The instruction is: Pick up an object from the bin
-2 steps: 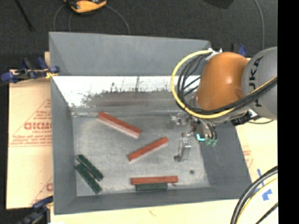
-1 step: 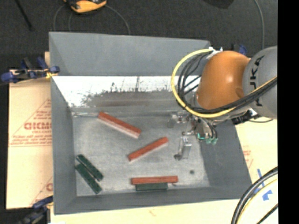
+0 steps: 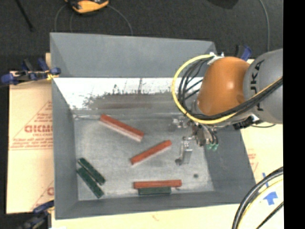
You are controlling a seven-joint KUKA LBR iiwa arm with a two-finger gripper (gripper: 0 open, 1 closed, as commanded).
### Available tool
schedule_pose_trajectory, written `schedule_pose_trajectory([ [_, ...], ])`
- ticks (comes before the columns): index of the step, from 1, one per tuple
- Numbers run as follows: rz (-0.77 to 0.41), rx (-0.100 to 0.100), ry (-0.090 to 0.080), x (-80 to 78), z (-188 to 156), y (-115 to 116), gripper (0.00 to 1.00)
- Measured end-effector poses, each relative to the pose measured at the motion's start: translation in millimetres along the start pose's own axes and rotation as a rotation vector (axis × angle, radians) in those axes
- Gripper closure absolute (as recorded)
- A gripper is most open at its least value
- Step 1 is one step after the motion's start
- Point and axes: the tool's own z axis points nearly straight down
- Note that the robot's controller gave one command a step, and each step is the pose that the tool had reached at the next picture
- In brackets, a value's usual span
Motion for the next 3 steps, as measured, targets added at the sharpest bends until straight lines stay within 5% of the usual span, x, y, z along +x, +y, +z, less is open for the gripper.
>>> schedule_pose_trajectory([
  [1, 0.072, -0.002, 0.009, 19.2, 64, 19, 0.0],
  [3, -0.146, 0.0, 0.011, 32.1, 85, 71, 0.0],
])
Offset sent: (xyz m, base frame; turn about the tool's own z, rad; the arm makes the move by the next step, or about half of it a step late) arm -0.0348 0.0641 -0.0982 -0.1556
